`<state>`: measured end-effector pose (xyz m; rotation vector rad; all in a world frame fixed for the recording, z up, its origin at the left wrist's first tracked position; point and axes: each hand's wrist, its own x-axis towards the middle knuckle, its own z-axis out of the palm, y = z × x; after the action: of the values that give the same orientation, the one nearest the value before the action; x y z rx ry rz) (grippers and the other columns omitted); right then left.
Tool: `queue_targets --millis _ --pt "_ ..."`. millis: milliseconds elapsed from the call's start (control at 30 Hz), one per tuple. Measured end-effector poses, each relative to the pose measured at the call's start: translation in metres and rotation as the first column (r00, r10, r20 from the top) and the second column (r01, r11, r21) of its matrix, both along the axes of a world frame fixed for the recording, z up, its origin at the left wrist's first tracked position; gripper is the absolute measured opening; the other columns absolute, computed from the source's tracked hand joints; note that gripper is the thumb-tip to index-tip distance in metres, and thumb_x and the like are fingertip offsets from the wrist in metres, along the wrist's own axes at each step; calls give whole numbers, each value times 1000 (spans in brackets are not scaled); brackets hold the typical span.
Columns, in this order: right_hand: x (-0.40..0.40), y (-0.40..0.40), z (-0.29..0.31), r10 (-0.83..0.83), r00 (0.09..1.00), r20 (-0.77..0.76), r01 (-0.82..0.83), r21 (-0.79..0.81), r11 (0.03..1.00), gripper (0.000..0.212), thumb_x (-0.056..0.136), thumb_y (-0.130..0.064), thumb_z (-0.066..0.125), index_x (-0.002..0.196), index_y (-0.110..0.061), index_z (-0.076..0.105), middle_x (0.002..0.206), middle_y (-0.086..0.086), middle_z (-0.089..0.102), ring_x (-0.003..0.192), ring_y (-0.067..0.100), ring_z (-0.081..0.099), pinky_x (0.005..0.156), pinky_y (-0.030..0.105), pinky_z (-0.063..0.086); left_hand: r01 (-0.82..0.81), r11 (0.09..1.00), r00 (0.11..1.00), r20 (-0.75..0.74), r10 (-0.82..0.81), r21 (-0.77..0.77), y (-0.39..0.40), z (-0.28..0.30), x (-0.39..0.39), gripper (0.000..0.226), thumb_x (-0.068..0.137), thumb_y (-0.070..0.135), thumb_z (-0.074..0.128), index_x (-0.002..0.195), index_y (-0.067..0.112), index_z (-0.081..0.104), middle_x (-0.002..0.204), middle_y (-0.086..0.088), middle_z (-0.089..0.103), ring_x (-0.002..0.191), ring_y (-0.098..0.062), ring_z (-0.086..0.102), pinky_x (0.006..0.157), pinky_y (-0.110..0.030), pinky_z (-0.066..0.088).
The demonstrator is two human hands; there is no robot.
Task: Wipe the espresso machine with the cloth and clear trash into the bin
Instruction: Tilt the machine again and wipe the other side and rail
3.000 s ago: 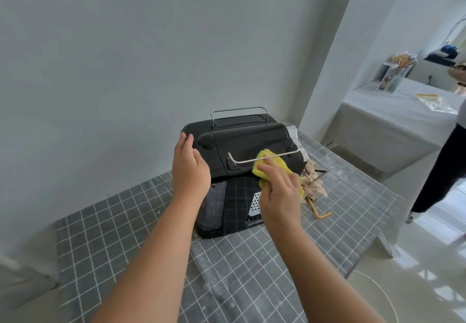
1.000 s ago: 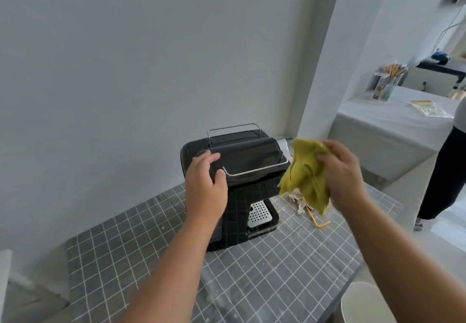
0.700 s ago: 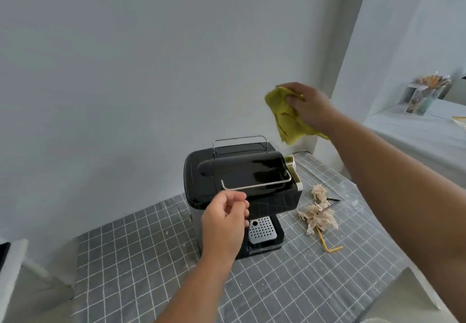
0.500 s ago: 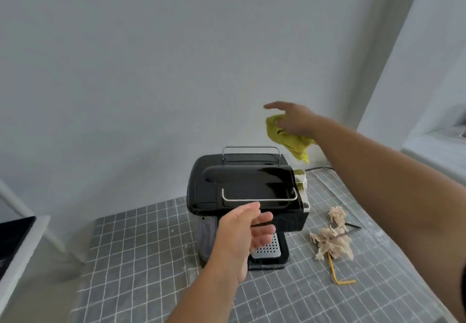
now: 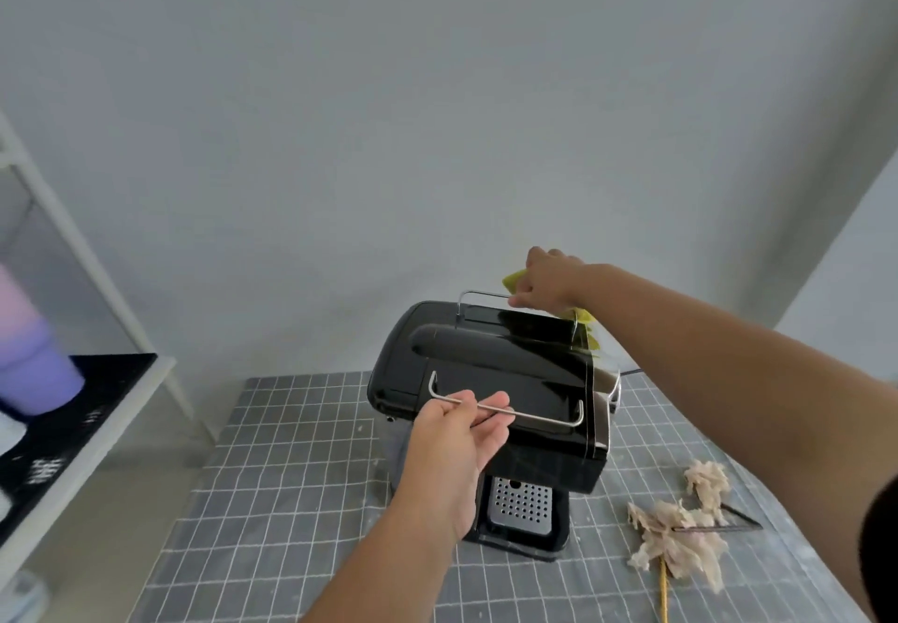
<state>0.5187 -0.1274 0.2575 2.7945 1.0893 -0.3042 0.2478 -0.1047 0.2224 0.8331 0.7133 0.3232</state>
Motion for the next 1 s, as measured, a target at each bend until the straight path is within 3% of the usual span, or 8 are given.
queue_targets --millis 100,167,233,367,600,767,933,1000 --pt "-5 -4 1 71 990 -119 -67 41 997 49 92 -60 39 121 -28 63 120 6 50 114 30 49 100 46 40 -10 1000 999 -34 10 25 2 3 7 11 101 7 42 104 1 51 90 -18 74 89 -29 72 77 -31 58" --pt "-6 -10 0 86 974 -211 -58 135 989 41 95 -54 41 95 -24 68 97 0 61 97 25 56 90 38 42 0 998 999 -54 4 57 6 5 11 12 101 7 43 103 0 52 88 -19 73 87 -30 72 73 -31 59" --pt "-4 -14 -3 81 969 -235 -42 169 985 42 96 -51 40 85 -19 64 88 -1 64 90 22 58 84 35 43 -9 994 996 -86 18 105 15 5 14 17 101 9 43 105 -3 54 86 -18 72 80 -28 73 62 -27 58" --pt "-14 -20 2 72 985 -158 -35 221 975 49 96 -46 39 95 -5 66 101 12 65 100 28 58 91 40 46 -25 962 988 -142 66 273 44 11 22 26 102 15 42 106 -7 55 81 -18 67 62 -20 72 48 -20 52" --pt "-46 -35 30 -38 971 -238 148 466 872 40 98 -31 43 67 -8 52 70 9 53 72 26 51 68 31 41 25 786 957 -241 159 617 100 44 37 25 100 16 41 85 3 57 56 -5 54 39 -15 57 32 -19 33" --pt "-68 -36 25 -111 886 -451 385 578 719 36 88 -19 49 52 -15 46 53 0 44 55 19 40 55 30 31 180 598 911 -362 199 781 139 53 57 21 96 14 40 90 10 60 63 -10 52 42 -21 47 42 -18 33" --pt "-83 -30 6 -119 867 -484 433 613 661 41 94 -27 48 55 -14 54 54 1 46 56 19 43 56 29 33 297 362 878 -402 261 884 170 35 76 25 90 18 40 82 5 60 75 -21 60 59 -29 54 62 -37 49" --pt "-87 -29 -1 -126 864 -487 445 624 643 42 95 -26 46 56 -14 54 53 1 44 55 19 41 55 29 32 336 313 866 -422 268 888 175 30 80 33 90 17 39 92 -2 65 87 -22 67 74 -34 62 72 -41 52"
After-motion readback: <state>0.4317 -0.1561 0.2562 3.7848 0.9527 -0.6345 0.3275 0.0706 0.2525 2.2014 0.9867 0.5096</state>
